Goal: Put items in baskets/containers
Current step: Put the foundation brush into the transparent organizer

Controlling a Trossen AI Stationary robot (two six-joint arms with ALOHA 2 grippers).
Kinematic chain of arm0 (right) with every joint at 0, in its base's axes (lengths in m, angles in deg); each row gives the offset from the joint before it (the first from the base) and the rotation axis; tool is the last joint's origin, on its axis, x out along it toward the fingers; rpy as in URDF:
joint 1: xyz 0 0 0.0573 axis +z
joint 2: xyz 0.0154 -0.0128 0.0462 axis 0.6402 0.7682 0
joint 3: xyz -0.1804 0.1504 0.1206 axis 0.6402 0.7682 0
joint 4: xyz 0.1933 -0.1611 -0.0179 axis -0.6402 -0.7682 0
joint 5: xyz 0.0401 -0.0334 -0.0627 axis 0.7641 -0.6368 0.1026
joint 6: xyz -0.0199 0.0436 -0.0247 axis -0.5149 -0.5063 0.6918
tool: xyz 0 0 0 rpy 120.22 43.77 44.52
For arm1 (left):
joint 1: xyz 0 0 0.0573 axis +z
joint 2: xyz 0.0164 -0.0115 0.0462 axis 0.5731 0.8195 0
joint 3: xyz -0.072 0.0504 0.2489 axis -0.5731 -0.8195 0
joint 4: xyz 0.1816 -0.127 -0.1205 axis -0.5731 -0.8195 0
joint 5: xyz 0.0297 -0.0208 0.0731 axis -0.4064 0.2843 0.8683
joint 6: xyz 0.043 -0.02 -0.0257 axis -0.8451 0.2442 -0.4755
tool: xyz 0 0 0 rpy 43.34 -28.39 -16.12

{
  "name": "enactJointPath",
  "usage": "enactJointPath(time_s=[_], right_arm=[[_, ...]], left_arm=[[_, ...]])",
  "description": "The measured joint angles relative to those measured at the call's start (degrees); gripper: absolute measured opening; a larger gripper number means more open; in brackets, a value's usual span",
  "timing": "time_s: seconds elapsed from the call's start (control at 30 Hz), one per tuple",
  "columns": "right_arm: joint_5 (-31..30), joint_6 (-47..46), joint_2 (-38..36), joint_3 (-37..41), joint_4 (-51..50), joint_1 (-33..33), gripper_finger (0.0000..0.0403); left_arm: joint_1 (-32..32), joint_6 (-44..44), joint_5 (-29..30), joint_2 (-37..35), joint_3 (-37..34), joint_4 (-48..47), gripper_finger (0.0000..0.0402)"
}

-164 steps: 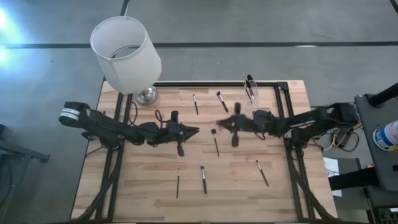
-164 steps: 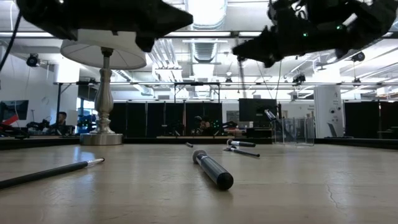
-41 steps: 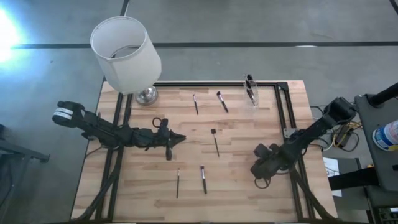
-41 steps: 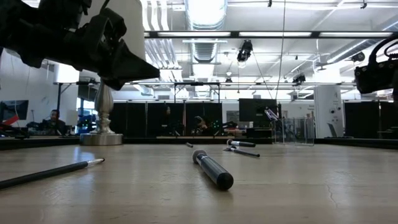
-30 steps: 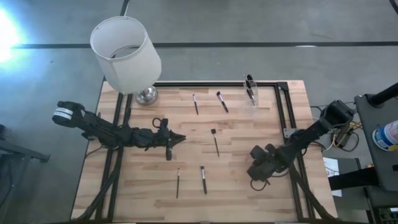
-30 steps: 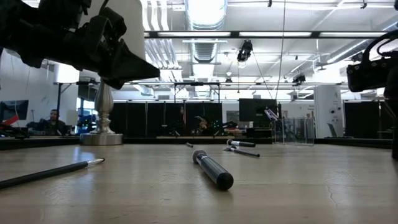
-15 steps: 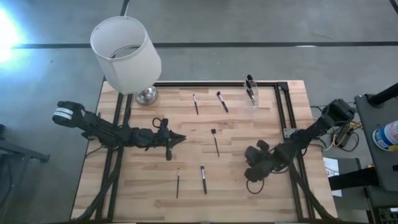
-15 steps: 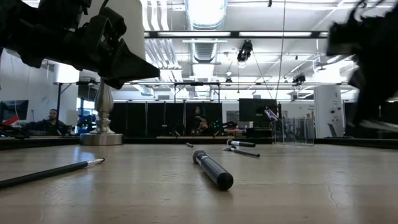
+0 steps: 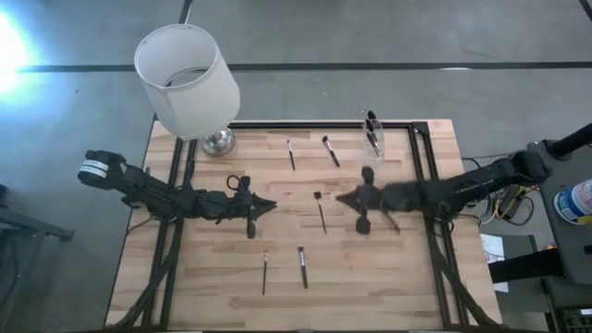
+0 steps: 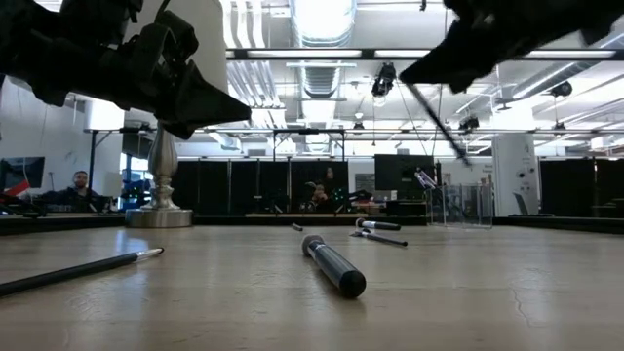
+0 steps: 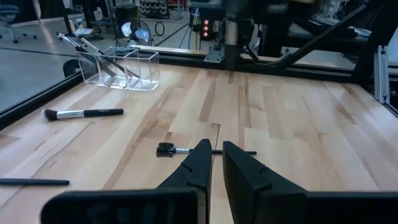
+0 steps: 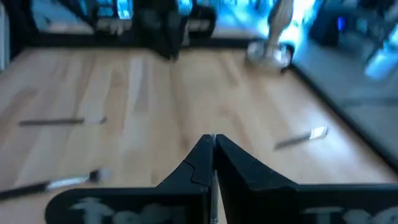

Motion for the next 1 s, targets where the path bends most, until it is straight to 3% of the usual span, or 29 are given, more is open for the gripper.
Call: enactJointPath(time_s=[0.1,0.37,0.5,0.67,1.0], right_arm=[[7.62,5.65,-1.63,3.15,7.17,-10.28,0.0008],[10.04,15.27,-7.32,4.10,8.20,-34.00,0.0008],[17.14,14.99,-7.70,4.55,9.48,-44.09,0.0008],[18.44,15.06,-4.07,7.12,13.98,-51.11,0.0008],[18.84,17.99,1.58,11.48,24.29,-56.12,0.0008]], left_arm=[[0.00,0.00,0.02,0.00,-0.02,0.07,0.0032],[0.00,0.02,0.02,0.00,-0.03,0.29,0.0032],[0.00,0.06,0.01,0.00,-0.15,0.26,0.0032],[0.00,0.34,0.02,0.00,-0.41,0.19,0.0032],[0.00,0.46,0.01,0.00,-0.43,0.21,0.0032]])
